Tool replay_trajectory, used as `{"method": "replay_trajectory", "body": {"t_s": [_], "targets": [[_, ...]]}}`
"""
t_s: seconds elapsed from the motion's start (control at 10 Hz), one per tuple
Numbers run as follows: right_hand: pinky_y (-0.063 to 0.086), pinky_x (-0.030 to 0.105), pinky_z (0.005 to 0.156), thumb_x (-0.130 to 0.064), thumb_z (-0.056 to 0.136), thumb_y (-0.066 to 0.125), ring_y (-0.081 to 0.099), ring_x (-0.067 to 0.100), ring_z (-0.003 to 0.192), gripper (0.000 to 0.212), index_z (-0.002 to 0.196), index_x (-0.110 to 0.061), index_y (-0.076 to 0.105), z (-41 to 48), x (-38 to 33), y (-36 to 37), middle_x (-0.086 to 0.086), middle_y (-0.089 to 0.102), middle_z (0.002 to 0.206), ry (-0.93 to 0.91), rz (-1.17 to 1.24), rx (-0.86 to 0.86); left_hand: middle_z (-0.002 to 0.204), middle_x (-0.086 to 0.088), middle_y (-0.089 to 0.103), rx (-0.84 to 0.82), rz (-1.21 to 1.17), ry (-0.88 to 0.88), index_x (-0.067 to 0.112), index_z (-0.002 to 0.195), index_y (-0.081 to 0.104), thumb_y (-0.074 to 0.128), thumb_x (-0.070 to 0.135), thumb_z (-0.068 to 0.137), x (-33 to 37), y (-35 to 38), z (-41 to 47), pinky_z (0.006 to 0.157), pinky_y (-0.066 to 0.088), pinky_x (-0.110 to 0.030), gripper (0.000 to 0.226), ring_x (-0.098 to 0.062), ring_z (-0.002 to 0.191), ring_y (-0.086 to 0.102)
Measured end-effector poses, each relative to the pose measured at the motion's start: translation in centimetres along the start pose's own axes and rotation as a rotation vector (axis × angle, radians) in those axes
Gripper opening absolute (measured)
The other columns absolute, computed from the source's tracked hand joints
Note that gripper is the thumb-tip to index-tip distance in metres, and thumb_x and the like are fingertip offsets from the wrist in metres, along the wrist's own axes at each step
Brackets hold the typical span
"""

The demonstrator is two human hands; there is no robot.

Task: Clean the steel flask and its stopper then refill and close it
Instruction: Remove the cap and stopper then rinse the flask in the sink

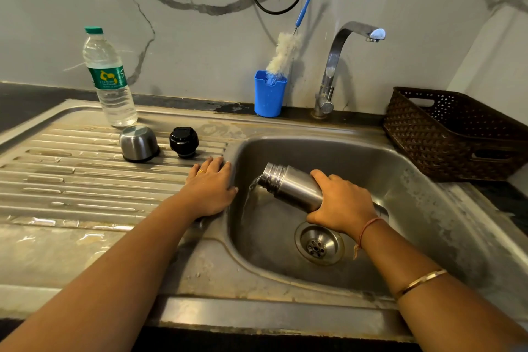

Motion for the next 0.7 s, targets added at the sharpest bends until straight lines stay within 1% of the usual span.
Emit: {"method": "replay_trajectory", "body": {"t_s": [0.7], "targets": [[0.052,0.037,0.078,-0.048,0.069,0.068,0.056,0.023,0.099,0.080,0.136,-0.033,0.027,-0.03,0.11,0.22,0.001,0.053,0.111,0.004,-0.023,-0.001,0.160,-0.008,0.004,0.005,-0.010,-0.005,0.014,0.152,0.011,0.041,0.038,0.098,-0.08,0.05,0.11,0.118,0.002,-0.043,0.066,-0.025,0.148,0.000]]}}
Point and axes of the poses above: each hand's wrist, its own z-axis towards the middle knuckle, its own y-axis out of the palm, x = y × z, the point moved 10 cm from there along z, towards the middle knuckle
